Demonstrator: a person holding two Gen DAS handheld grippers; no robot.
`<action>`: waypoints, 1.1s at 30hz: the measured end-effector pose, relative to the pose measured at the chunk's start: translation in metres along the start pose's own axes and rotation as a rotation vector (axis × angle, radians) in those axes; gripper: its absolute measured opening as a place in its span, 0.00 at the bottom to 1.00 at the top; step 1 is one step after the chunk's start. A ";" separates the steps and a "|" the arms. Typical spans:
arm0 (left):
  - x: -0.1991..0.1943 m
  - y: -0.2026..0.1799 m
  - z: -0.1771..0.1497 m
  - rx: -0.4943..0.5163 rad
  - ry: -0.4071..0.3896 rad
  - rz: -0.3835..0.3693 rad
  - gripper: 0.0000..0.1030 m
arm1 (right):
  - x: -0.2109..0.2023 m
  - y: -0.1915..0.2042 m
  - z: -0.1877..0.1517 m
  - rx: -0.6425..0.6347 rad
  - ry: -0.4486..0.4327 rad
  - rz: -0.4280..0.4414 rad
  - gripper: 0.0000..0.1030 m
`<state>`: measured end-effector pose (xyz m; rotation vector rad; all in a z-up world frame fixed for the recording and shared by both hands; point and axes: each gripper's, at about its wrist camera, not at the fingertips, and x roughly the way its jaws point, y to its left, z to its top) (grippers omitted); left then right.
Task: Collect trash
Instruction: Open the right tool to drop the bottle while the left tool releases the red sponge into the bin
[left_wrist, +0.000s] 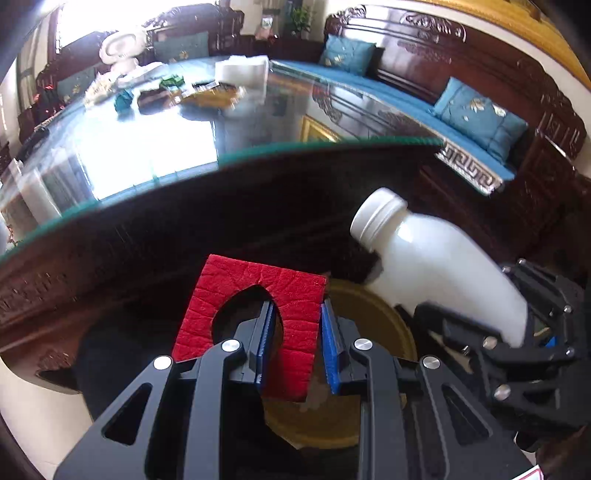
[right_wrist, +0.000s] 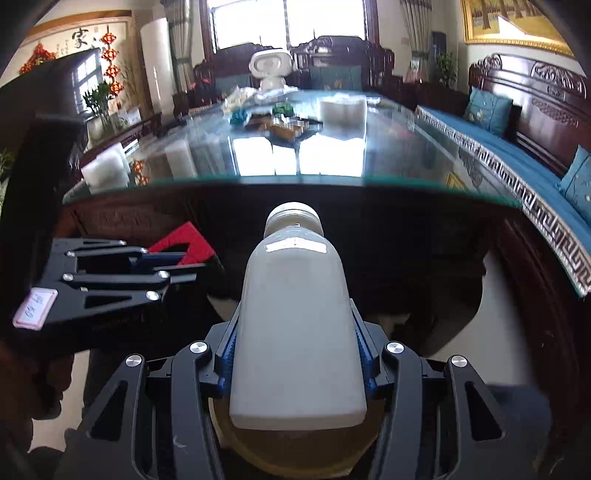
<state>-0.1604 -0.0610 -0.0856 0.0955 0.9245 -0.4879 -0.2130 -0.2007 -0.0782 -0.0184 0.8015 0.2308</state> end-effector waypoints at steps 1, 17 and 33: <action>0.003 -0.001 -0.004 0.002 0.009 -0.005 0.24 | 0.001 0.001 -0.004 0.003 0.011 -0.003 0.48; 0.026 -0.017 -0.018 0.032 0.068 -0.046 0.24 | 0.011 -0.014 -0.025 0.033 0.045 -0.071 0.67; 0.056 -0.048 -0.025 0.077 0.160 -0.088 0.24 | 0.003 -0.040 -0.023 0.086 -0.001 -0.038 0.67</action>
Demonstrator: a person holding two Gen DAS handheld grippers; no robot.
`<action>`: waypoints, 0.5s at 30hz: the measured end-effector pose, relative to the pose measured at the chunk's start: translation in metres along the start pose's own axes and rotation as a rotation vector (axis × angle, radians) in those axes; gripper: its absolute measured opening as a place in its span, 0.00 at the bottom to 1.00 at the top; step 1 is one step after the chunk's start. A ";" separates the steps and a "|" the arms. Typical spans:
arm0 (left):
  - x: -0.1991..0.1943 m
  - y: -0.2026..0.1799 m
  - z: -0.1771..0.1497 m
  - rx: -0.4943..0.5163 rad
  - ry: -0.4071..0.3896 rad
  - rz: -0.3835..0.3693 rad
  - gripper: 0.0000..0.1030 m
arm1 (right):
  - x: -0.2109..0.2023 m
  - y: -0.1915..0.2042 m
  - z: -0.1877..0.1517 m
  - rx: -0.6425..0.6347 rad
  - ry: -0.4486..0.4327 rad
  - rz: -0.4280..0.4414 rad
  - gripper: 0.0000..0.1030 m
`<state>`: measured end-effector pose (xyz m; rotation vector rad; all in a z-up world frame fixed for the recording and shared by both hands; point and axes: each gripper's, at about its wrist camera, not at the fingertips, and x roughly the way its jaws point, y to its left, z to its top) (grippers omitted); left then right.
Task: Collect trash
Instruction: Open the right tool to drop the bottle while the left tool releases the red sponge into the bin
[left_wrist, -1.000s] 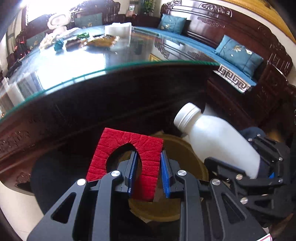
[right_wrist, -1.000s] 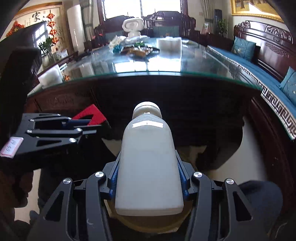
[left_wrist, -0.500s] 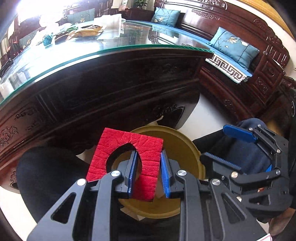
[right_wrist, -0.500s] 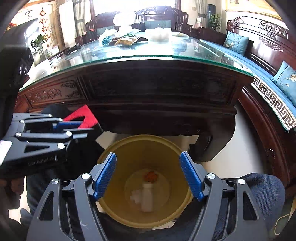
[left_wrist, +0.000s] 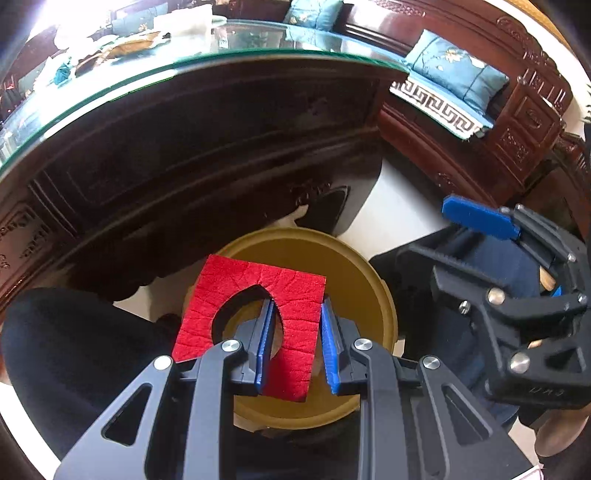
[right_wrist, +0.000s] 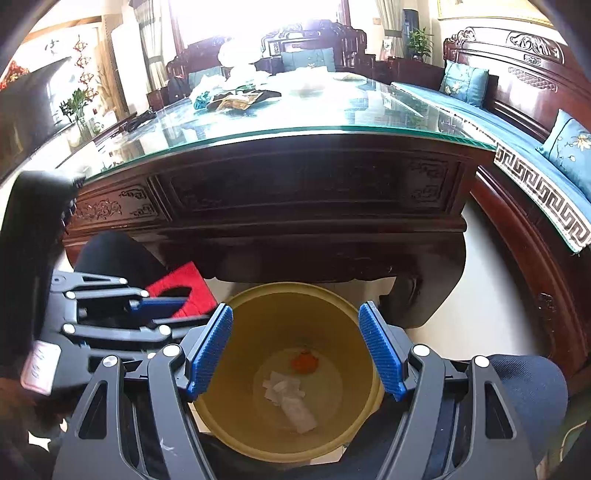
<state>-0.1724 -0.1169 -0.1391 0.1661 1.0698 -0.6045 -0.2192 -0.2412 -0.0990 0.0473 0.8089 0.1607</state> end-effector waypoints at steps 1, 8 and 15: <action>0.003 -0.003 0.000 0.005 0.011 -0.007 0.24 | 0.000 -0.001 0.000 0.002 -0.001 0.001 0.67; 0.021 -0.025 -0.002 0.065 0.069 -0.051 0.25 | -0.001 -0.020 0.001 0.035 0.002 0.021 0.67; 0.029 -0.029 -0.005 0.072 0.110 -0.081 0.31 | -0.004 -0.030 0.004 0.045 -0.024 -0.013 0.67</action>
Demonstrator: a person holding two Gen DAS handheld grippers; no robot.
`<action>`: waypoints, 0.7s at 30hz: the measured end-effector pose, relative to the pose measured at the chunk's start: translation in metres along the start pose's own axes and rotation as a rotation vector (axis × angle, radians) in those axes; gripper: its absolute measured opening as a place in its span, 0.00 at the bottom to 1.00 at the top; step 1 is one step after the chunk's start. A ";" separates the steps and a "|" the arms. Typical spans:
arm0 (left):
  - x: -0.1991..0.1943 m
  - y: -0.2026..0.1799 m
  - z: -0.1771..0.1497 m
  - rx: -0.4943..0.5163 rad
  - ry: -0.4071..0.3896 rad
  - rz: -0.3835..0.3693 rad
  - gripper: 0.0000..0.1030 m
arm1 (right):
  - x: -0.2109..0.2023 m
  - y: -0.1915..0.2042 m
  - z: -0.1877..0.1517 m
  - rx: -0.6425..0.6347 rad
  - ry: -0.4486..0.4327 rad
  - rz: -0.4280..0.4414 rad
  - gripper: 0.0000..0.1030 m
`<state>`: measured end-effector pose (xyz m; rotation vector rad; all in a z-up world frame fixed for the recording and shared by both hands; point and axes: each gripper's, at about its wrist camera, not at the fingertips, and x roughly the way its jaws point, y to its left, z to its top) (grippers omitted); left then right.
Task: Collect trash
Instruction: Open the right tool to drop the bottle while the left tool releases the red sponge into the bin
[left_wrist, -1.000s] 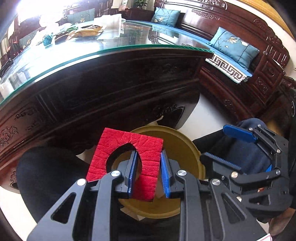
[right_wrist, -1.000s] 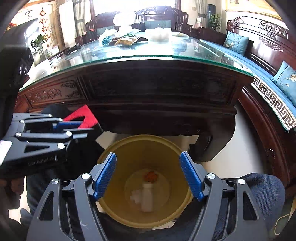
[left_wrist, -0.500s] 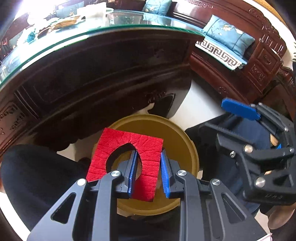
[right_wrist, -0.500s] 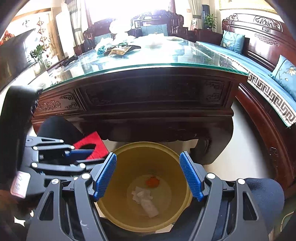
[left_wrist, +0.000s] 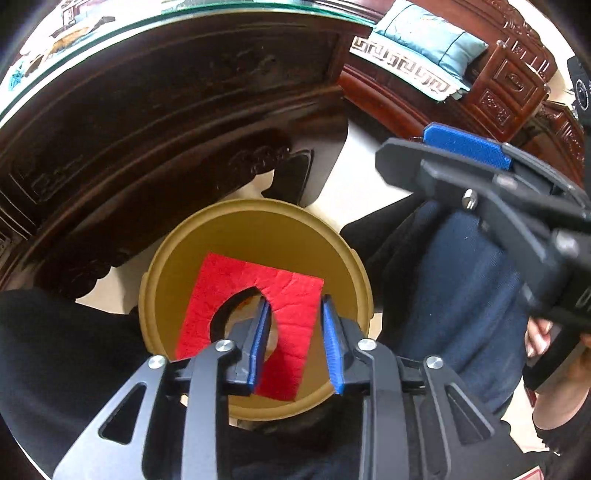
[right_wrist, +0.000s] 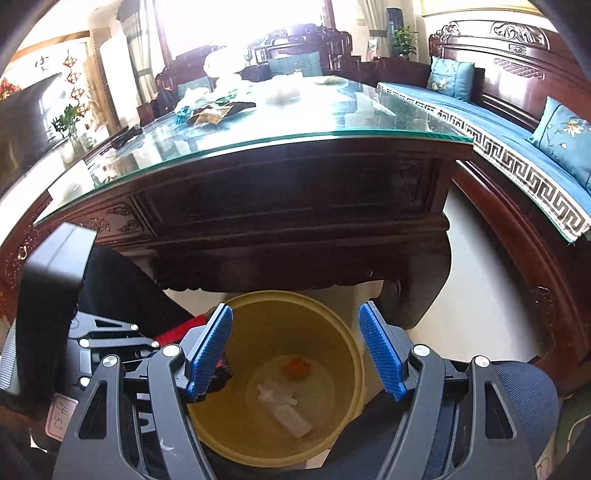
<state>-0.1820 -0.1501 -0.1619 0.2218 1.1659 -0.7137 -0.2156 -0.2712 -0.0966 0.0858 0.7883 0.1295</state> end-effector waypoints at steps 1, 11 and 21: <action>0.000 0.000 0.000 0.002 0.001 0.003 0.32 | 0.000 -0.001 0.001 -0.001 0.000 -0.002 0.67; -0.002 0.004 0.000 -0.010 0.003 -0.007 0.39 | 0.002 0.003 0.005 -0.015 0.000 0.006 0.68; 0.005 0.007 -0.002 -0.017 0.047 -0.003 0.63 | 0.004 0.006 0.007 -0.025 0.001 0.007 0.68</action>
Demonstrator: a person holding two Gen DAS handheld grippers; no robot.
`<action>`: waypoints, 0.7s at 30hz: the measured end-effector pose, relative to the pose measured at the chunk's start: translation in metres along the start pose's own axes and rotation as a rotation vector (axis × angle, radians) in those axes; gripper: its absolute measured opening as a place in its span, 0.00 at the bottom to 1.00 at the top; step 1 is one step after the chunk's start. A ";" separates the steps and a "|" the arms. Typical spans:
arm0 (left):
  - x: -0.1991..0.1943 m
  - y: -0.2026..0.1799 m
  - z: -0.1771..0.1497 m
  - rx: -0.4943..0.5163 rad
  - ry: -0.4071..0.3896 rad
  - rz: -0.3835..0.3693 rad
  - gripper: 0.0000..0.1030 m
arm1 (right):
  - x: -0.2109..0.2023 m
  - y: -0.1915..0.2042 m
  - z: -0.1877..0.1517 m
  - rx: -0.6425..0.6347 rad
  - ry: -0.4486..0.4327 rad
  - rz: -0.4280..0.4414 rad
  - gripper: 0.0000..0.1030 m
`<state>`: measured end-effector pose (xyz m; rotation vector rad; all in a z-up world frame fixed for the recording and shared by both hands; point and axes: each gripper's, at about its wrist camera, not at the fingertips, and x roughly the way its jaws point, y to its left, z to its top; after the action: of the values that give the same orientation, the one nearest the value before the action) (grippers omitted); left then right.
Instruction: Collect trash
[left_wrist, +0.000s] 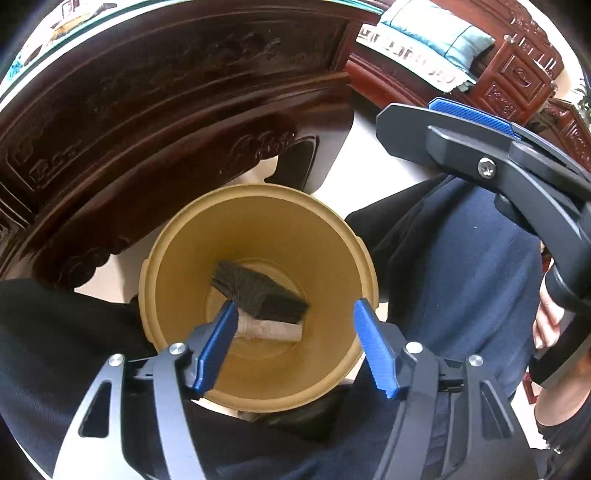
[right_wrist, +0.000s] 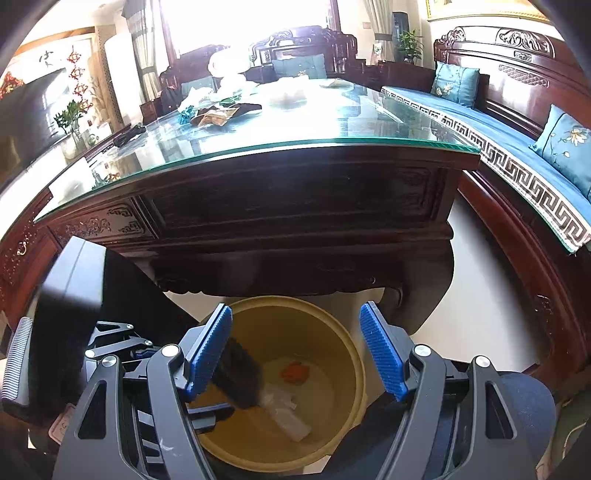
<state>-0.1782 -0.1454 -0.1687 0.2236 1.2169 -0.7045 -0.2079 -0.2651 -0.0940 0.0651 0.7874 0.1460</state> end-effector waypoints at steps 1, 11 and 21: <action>0.000 0.000 0.000 -0.001 0.001 -0.003 0.63 | 0.000 0.000 0.000 0.000 0.001 0.001 0.68; -0.007 -0.002 0.006 0.021 -0.031 0.019 0.64 | -0.001 0.003 0.003 -0.007 -0.004 0.008 0.68; -0.057 0.022 0.026 -0.021 -0.178 0.102 0.64 | -0.014 0.018 0.046 -0.032 -0.086 0.024 0.68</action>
<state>-0.1538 -0.1208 -0.1120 0.2001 1.0357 -0.6091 -0.1864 -0.2492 -0.0496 0.0505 0.6984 0.1772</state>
